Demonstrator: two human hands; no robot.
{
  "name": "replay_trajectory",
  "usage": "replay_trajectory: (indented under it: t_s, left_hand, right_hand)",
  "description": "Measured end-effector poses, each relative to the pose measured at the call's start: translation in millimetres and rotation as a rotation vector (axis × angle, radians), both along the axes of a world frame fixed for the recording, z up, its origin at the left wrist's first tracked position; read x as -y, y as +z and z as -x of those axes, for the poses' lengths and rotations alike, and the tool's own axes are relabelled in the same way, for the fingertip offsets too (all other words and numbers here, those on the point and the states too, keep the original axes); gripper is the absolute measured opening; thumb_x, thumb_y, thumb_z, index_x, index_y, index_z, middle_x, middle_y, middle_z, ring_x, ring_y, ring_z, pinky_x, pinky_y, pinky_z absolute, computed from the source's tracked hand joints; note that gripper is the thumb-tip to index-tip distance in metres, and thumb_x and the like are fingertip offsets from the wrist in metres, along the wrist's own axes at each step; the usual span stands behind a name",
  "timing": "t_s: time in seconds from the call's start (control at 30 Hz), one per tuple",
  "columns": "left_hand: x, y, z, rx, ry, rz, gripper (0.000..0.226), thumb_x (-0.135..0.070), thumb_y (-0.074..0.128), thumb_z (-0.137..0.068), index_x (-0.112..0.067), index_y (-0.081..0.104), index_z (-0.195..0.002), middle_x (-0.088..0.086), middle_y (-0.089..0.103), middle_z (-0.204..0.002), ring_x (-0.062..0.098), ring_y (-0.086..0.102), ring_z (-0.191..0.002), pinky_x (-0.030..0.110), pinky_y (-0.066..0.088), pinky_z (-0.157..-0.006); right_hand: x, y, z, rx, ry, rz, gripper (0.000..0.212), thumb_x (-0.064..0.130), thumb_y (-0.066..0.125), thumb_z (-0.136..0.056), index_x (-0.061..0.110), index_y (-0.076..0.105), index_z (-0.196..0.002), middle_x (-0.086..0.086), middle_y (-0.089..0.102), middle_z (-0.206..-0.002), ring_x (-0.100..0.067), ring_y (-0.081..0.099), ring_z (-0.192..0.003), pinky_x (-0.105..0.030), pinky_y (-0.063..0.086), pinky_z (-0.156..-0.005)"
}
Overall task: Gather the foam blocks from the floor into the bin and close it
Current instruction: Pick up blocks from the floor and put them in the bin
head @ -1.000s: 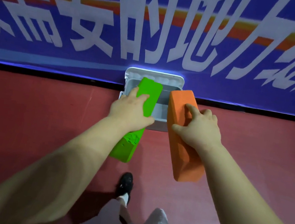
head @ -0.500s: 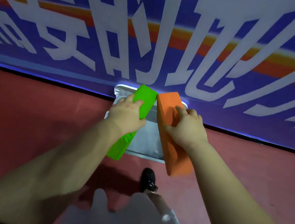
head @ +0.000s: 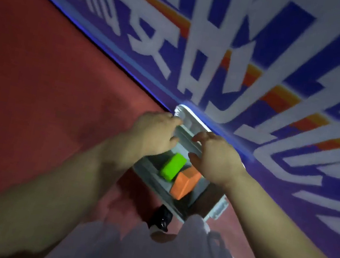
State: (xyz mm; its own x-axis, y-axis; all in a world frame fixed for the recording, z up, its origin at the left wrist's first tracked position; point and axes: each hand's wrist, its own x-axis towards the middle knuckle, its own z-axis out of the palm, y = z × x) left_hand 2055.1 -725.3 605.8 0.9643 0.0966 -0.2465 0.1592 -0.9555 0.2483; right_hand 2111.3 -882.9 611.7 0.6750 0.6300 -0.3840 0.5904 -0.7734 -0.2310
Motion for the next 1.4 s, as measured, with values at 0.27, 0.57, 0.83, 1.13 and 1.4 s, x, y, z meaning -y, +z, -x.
replay_trajectory:
  t_s: [0.27,0.57,0.83,1.13,1.4]
  left_hand:
    - [-162,48,268,0.000,0.643,-0.129,0.044,-0.041,0.044,-0.092,-0.019,0.049,-0.130,0.005,0.057,-0.127,0.026,0.054,-0.119,0.034,0.042,-0.095]
    - [-244,52,651,-0.112,1.386,-0.113,0.042,-0.038,0.049,-0.089,-0.020,0.051,-0.127,0.008,0.058,-0.126,0.027,0.055,-0.118,0.035,0.046,-0.094]
    - [-275,31,856,-0.210,1.773,-0.032,0.042,-0.036,0.048,-0.091,-0.020,0.050,-0.130,0.007,0.055,-0.128,0.027,0.052,-0.120,0.035,0.045,-0.090]
    - [-407,-12,1028,-0.194,2.026,0.069,0.043,-0.034,0.047,-0.090,-0.020,0.050,-0.131,0.007,0.054,-0.130,0.029,0.052,-0.119,0.038,0.047,-0.092]
    - [-508,-91,1170,-0.217,2.025,0.246,0.050,-0.037,0.051,-0.088,-0.016,0.046,-0.133,0.011,0.052,-0.132,0.032,0.051,-0.119,0.040,0.046,-0.094]
  right_hand:
    - [-243,30,175,-0.003,0.657,-0.196,0.045,0.030,0.061,-0.085,0.016,0.054,-0.126,-0.008,0.059,-0.125,-0.028,0.055,-0.118,-0.034,0.043,-0.098]
    - [-441,35,556,-0.059,1.321,-0.185,0.042,0.035,0.058,-0.086,0.022,0.053,-0.125,-0.004,0.055,-0.128,-0.025,0.052,-0.119,-0.033,0.044,-0.096]
    - [-523,15,794,-0.121,1.726,-0.189,0.040,0.033,0.057,-0.087,0.020,0.053,-0.125,-0.006,0.055,-0.126,-0.027,0.052,-0.118,-0.034,0.043,-0.094]
    - [-688,-33,978,-0.043,1.916,-0.040,0.042,0.032,0.058,-0.086,0.019,0.053,-0.126,-0.008,0.054,-0.126,-0.029,0.050,-0.119,-0.035,0.042,-0.095]
    - [-793,-96,1124,0.048,1.944,0.108,0.045,0.031,0.057,-0.087,0.018,0.050,-0.129,-0.008,0.051,-0.129,-0.028,0.046,-0.122,-0.036,0.040,-0.099]
